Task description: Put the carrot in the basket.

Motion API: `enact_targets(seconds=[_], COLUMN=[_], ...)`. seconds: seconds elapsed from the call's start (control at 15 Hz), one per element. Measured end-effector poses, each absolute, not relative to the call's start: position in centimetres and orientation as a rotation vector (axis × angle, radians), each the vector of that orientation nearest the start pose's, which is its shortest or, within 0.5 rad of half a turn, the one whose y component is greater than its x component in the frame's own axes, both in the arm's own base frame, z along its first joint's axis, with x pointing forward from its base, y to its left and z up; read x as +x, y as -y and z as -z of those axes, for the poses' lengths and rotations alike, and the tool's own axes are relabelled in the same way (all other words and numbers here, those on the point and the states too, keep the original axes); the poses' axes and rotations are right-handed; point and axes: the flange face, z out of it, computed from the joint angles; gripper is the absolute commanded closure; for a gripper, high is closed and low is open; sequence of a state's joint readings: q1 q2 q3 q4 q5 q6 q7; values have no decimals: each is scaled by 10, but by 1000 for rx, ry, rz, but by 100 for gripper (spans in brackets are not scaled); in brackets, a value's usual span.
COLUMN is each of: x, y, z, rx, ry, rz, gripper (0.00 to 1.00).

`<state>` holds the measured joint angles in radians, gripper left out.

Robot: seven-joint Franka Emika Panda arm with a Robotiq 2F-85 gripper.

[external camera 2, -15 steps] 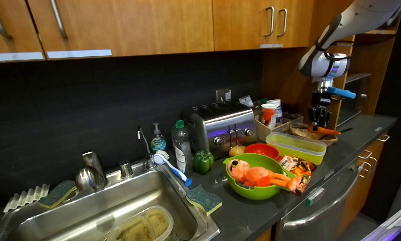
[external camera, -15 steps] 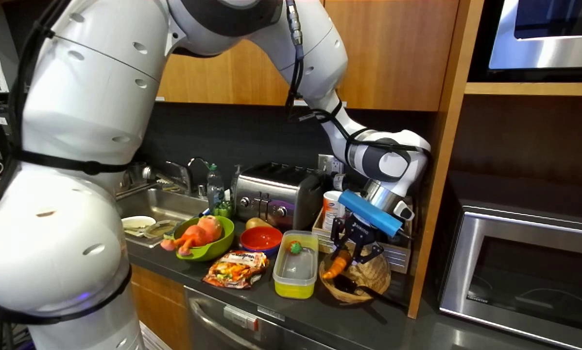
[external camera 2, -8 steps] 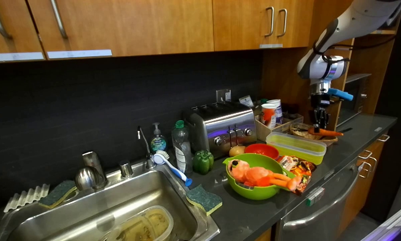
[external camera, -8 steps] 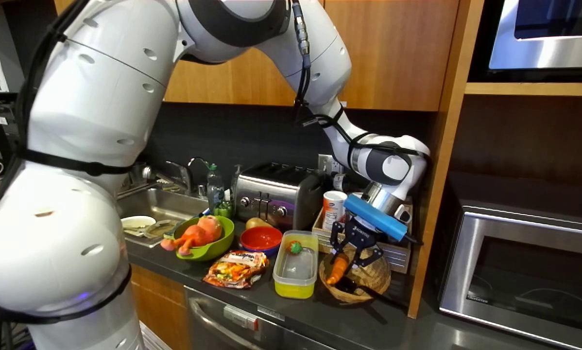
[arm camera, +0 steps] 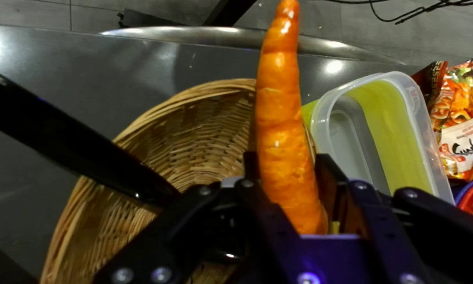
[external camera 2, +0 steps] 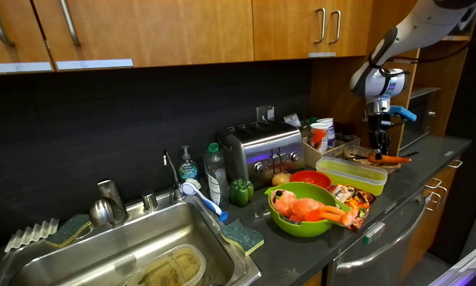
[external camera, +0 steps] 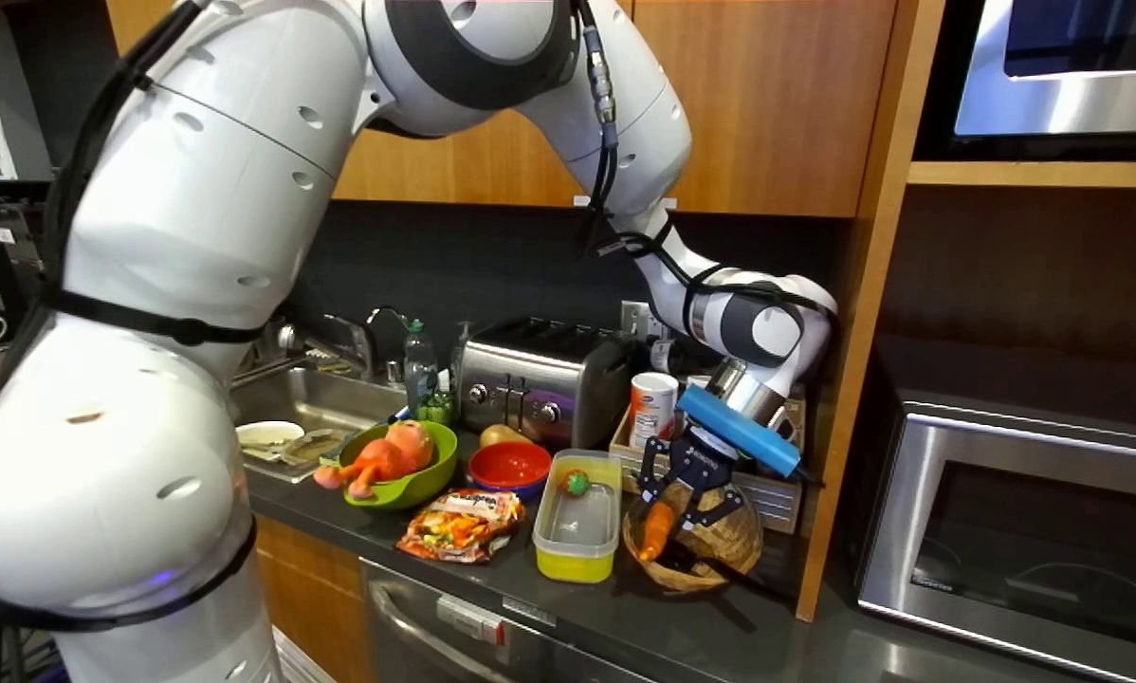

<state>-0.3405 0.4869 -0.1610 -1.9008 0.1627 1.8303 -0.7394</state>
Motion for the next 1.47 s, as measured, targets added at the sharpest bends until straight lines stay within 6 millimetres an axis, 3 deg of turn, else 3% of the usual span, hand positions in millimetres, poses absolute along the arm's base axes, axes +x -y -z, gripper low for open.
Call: enact_targets(seconds=[0.2, 0.27, 0.33, 0.47, 0.8, 1.47], x=[501, 501, 502, 502, 502, 505], y=[258, 258, 258, 258, 258, 256], z=[-215, -215, -215, -216, -216, -220], rx=[-2696, -2692, -2689, -2687, -2688, -2700], ry=[214, 217, 218, 219, 219, 203], rz=[-587, -591, -593, -594, -594, -590], gripper=[86, 66, 36, 31, 1, 0])
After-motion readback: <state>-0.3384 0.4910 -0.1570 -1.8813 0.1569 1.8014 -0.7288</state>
